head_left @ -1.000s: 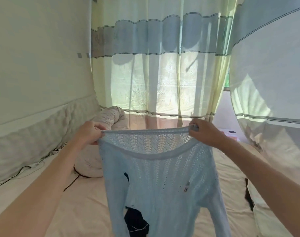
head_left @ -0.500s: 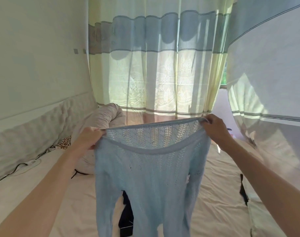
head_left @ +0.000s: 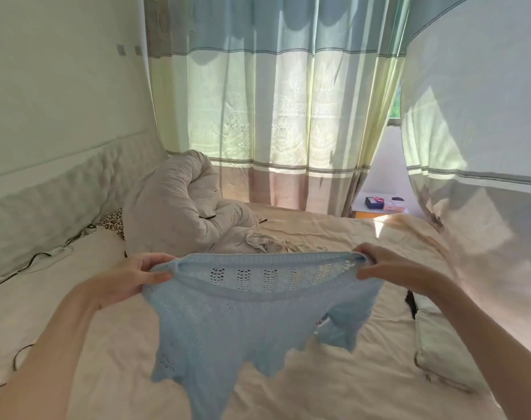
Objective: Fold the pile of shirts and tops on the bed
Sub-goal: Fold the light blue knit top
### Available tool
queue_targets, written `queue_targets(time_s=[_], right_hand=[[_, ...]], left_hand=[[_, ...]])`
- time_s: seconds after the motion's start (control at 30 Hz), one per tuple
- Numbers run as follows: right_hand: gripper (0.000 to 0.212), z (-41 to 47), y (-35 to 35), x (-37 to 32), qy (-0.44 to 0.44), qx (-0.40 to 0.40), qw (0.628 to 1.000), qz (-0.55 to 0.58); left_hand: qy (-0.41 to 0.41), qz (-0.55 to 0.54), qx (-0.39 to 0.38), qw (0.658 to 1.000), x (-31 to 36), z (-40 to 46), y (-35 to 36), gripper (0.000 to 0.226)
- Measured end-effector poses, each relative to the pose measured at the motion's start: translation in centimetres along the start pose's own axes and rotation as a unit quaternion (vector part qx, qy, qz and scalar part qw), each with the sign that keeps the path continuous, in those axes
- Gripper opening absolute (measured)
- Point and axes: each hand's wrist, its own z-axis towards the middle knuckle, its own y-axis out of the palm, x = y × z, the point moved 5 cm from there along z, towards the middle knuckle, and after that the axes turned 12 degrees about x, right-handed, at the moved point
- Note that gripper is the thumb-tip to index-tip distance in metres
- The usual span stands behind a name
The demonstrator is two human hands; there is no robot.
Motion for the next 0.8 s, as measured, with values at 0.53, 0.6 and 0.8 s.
queue_targets(time_s=[0.53,0.6,0.8], right_hand=[[0.024,-15.7,5.9,1.5,0.029,0.406,0.896,0.18],[0.018,-19.1,6.3,0.8,0.04,0.429,0.892,0.137],[0.017,-28.2,6.2,-2.8,0.037,0.493,0.869,-0.004]], left_hand=[[0.198,0.232,0.332,0.893,-6.0,-14.0,1.3,0.02],[0.217,0.213,0.345,0.888,-6.0,-16.9,0.8,0.016],[0.282,0.188,0.38,0.861,-4.5,-24.6,-0.2,0.01]])
